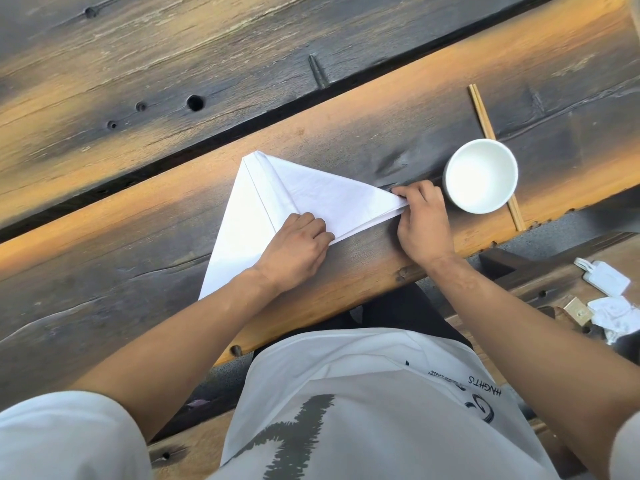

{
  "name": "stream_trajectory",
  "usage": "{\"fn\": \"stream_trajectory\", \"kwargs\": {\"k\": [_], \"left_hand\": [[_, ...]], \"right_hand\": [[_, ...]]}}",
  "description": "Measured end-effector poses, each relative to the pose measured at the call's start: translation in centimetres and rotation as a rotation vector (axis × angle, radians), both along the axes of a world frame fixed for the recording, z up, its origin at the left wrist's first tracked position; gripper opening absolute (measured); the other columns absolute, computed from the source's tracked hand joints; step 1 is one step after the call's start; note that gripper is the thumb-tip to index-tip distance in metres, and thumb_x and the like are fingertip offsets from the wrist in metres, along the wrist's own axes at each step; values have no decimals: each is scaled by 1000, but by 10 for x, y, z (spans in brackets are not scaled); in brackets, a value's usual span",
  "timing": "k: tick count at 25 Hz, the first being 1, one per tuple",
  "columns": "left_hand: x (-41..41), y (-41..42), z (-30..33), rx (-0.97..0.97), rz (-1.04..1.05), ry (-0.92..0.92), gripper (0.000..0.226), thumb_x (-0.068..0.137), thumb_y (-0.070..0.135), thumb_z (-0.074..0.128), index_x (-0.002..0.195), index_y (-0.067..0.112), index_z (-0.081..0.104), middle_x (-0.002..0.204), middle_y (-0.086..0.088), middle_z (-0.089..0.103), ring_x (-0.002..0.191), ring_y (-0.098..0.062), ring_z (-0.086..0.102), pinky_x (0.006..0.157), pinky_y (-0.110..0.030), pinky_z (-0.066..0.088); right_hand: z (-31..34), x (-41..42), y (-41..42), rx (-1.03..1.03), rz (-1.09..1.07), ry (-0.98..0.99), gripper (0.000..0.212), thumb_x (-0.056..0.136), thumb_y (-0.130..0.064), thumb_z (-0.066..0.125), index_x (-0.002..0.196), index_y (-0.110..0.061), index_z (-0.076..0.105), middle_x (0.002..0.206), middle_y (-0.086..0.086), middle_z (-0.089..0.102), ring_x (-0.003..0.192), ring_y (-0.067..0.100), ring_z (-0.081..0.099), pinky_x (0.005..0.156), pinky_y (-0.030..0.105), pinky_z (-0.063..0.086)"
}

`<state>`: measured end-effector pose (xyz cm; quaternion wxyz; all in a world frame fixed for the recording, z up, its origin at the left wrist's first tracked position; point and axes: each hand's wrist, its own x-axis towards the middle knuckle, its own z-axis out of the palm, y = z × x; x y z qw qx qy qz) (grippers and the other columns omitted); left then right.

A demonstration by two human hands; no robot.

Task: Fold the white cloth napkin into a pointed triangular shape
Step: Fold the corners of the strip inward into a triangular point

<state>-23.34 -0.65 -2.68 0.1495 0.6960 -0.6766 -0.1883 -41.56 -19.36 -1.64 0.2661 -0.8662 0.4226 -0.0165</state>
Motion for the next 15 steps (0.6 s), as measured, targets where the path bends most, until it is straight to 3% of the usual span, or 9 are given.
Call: {"fn": "stream_trajectory", "kwargs": {"k": [7, 15], "left_hand": [[-2, 2, -1, -10, 11, -13, 10, 94, 12, 63, 92, 8, 72, 85, -6, 61, 85, -31, 56, 81, -39, 39], [0, 1, 1, 16, 13, -6, 12, 94, 13, 63, 98, 5, 71, 87, -8, 62, 86, -32, 57, 81, -41, 44]], "right_hand": [[-2, 2, 8, 25, -186, -43, 29, 102, -11, 45, 122, -5, 65, 117, 14, 58, 110, 31, 52, 104, 34, 41], [-5, 17, 10, 59, -300, -42, 25, 97, -4, 50, 111, -10, 69, 116, 10, 54, 113, 27, 51, 108, 30, 40]]}}
